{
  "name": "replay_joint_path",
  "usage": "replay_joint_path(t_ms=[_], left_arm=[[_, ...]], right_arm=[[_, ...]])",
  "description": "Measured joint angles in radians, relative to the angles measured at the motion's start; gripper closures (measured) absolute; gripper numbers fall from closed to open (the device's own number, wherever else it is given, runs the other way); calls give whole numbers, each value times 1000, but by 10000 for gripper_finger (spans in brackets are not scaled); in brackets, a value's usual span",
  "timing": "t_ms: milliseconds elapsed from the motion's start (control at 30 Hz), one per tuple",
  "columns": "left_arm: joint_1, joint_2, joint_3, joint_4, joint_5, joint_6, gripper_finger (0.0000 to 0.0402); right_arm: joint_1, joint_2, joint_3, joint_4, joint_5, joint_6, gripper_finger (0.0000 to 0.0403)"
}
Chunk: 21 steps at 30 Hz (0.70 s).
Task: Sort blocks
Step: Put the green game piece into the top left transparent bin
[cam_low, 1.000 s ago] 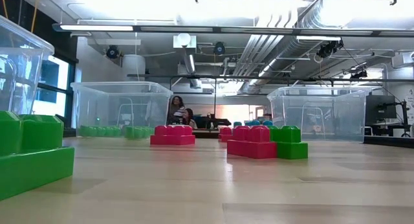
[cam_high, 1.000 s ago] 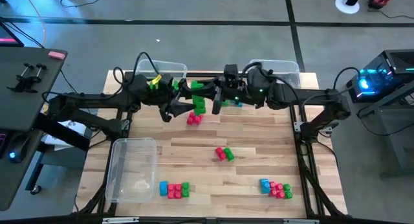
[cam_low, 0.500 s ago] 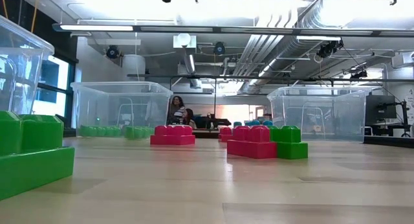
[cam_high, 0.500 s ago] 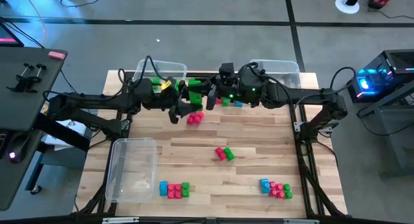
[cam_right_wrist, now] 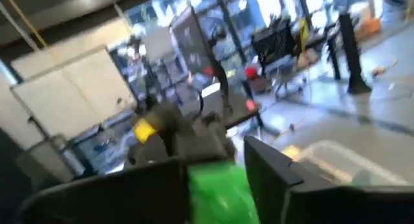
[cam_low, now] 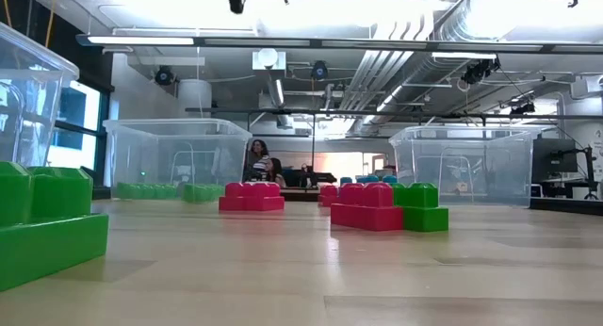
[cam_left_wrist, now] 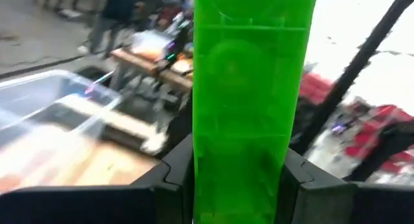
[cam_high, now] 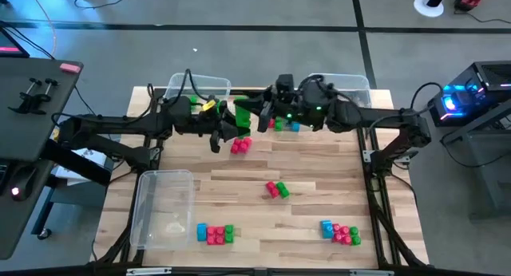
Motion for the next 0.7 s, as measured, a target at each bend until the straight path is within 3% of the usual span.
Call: replay_joint_path(t_ms=[133, 300, 400, 500, 700], left_arm=[[51, -61, 0, -231, -62, 77, 299], [165, -167, 0, -659, -430, 144, 299], [260, -187, 0, -901, -555, 157, 299], [380, -166, 0, -1012, -544, 171, 299], [544, -69, 0, -969, -483, 238, 299]], right_arm=[[0, -59, 1, -32, 26, -58, 269], [5, -144, 1, -196, 26, -70, 255], [16, -179, 2, -327, 30, -28, 254], [36, -191, 1, -416, 59, -3, 254], [56, -192, 1, -439, 100, -3, 254]])
